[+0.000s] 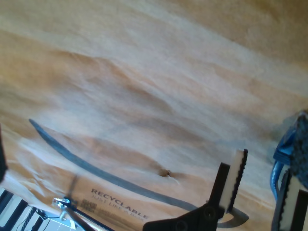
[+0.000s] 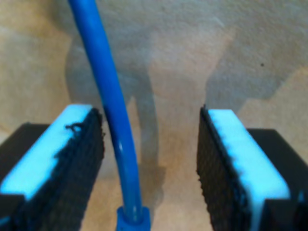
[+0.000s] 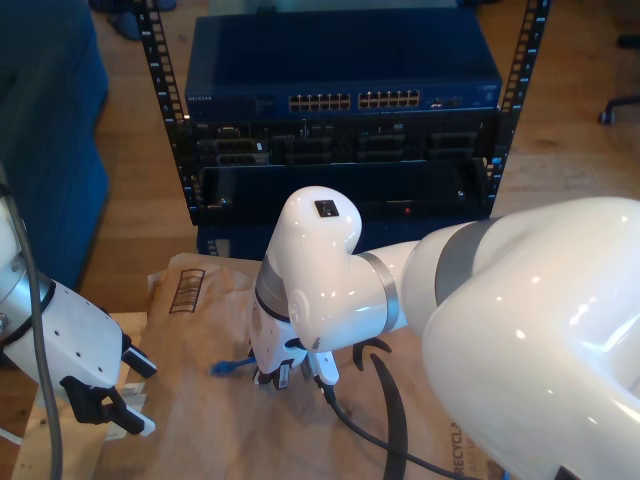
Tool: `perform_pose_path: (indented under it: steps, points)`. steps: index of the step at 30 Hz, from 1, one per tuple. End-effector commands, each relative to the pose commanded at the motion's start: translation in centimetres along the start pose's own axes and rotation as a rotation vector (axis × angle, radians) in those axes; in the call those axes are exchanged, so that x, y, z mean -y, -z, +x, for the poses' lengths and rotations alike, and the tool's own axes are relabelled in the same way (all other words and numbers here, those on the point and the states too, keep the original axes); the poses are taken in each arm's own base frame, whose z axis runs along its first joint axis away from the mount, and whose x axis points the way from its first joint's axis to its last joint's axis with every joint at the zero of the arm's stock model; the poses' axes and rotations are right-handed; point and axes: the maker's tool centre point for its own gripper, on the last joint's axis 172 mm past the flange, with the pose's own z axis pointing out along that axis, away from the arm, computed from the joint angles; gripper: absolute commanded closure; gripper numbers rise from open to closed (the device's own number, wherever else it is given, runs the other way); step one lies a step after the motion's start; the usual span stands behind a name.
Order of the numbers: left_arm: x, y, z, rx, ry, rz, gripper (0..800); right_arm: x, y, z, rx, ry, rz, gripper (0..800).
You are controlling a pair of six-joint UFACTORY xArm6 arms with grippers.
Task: Grab the cable and plug it in
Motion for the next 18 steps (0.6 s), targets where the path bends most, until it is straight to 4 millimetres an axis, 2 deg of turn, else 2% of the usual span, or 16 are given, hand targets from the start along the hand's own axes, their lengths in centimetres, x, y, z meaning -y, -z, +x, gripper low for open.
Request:
perform_pose_path:
  steps: [1,4,6,10,12,15,16,18]
  points:
    - [0.0,0.0,0.0,0.0,0.0,0.001,0,0.1,0.0,0.0,0.001,-0.003,0.002,567]
    - [0.0,0.0,0.0,0.0,-0.002,0.0,0,0.6,0.5,0.0,0.005,-0.013,0.013,761]
    - [0.0,0.2,-0.1,0.0,-0.004,-0.004,0,0.9,1.0,0.0,0.012,-0.027,0.02,781]
    - [-0.2,0.9,-0.6,0.001,-0.012,-0.012,0,0.7,4.7,-1.3,0.046,-0.023,0.025,798]
    - [-0.7,2.0,-1.3,0.001,-0.027,-0.027,0,0.3,7.6,-1.4,0.067,-0.036,0.008,798]
    - [-1.0,4.0,-3.0,0.013,-0.055,-0.036,0,0.2,13.1,0.6,0.093,-0.089,0.005,794]
    - [-1.4,4.6,-3.9,0.019,-0.07,-0.05,0,0.2,14.9,1.2,0.103,-0.105,0.011,793]
    - [-2.0,5.7,-7.0,0.033,-0.126,-0.073,0,0.6,18.9,3.0,0.129,-0.152,0.043,793]
